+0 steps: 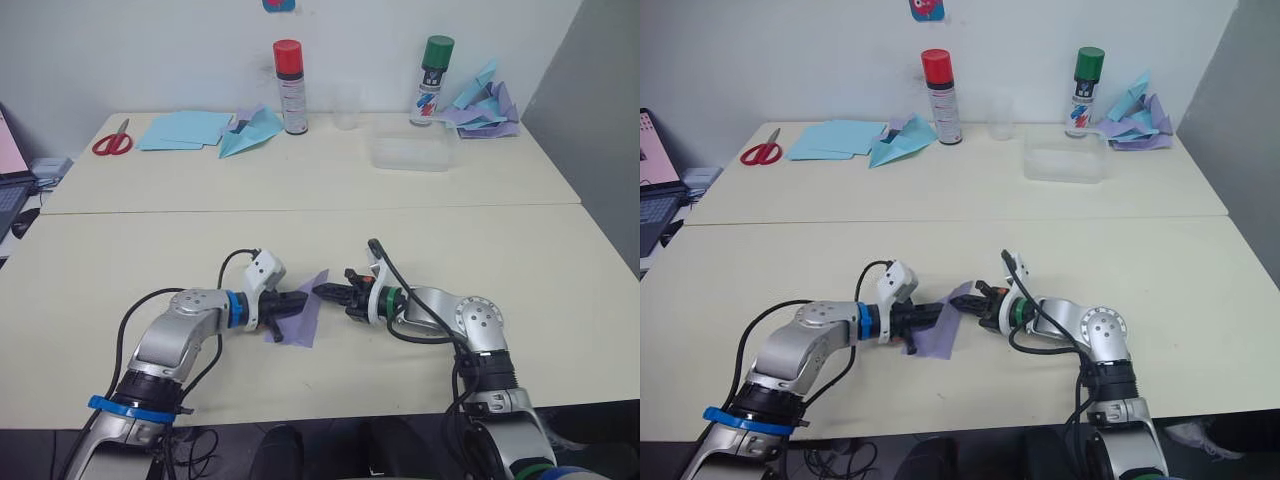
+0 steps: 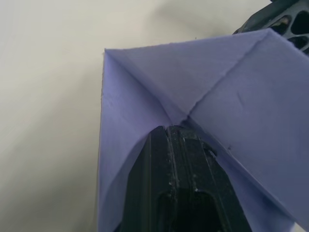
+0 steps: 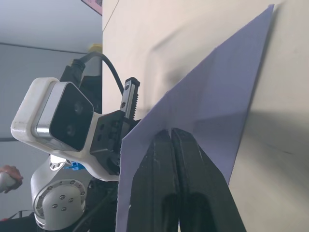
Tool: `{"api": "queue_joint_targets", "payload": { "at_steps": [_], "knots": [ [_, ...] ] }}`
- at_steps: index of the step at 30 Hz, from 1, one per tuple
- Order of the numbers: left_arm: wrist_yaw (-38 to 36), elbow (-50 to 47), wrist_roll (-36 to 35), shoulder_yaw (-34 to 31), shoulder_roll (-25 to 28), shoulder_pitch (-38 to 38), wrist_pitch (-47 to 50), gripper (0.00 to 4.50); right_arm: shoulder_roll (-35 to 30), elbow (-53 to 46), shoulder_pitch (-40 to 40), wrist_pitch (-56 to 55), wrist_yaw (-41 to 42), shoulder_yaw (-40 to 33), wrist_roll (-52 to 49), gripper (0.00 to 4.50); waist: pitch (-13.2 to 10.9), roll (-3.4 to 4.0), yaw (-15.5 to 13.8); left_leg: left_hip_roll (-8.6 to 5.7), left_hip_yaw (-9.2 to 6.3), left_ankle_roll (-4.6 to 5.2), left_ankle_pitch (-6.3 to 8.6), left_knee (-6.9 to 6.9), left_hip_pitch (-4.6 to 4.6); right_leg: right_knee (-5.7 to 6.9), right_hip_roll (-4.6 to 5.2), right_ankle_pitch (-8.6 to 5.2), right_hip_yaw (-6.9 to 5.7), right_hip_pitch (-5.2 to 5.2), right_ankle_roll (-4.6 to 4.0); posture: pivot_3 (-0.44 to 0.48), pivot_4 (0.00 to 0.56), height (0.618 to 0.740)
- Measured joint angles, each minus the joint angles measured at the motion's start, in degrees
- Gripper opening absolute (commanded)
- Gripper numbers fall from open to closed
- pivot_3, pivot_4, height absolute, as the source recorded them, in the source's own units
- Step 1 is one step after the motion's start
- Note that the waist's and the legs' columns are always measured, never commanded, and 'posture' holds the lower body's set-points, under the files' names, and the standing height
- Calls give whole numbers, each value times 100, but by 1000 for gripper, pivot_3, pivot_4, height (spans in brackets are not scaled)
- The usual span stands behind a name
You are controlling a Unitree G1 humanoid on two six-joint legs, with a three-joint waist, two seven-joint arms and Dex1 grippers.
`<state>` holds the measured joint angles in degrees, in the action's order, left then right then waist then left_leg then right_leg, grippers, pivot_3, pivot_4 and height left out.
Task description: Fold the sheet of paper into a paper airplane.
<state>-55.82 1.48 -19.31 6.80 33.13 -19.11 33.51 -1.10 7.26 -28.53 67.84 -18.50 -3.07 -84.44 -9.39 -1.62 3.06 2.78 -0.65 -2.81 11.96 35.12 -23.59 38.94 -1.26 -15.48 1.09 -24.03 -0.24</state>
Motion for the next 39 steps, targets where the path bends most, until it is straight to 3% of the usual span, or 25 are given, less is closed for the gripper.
{"api": "queue_joint_targets", "payload": {
  "at_steps": [8, 13, 20, 30, 35, 39],
  "knots": [
    [135, -43, -85, -372, 362, 75, 335, 0, 75, 139, -184, 6, 557, 205, 769, 29, 0, 1, 3, 1, -5, 0, 0, 1, 1, 2, -1, 0, -4, 0, 0, 0, 150, 740],
    [203, -62, -109, -422, 342, 137, 364, 0, -237, 12, -374, -328, 1765, 961, 2059, 29, 0, -1, 1, -1, -5, 0, 0, 2, 4, 2, 0, 0, -5, 2, 0, 0, 150, 740],
    [305, -68, -103, -430, 246, 154, 350, 0, -322, -25, -443, -817, 2868, 1429, 3223, 29, 1, -2, -31, -2, -8, -1, 0, 9, 8, 5, 1, 0, -7, 9, 0, 0, 150, 740],
    [267, 77, -100, -467, 342, 89, 342, 0, -386, 51, -489, -1608, 3715, 2003, 4736, 29, 1, -2, -35, -3, -9, -1, 0, 10, 39, 4, 5, 0, -8, 40, 0, 0, 150, 740],
    [250, 247, -113, -707, 569, -308, 356, 0, -523, -1, -476, -1781, 4066, 2249, 5284, 29, -1, -7, -74, -5, -12, -1, -1, 10, 57, 4, 6, 0, -12, 59, 0, 0, 150, 740],
    [268, 65, -244, -783, 419, -548, 343, 0, -507, 0, -455, -1847, 4219, 2242, 5555, 29, -1, -7, -118, -10, -3, -2, -1, 10, 60, 1, 16, 0, -6, 64, 0, 0, 150, 740]
  ]
}}
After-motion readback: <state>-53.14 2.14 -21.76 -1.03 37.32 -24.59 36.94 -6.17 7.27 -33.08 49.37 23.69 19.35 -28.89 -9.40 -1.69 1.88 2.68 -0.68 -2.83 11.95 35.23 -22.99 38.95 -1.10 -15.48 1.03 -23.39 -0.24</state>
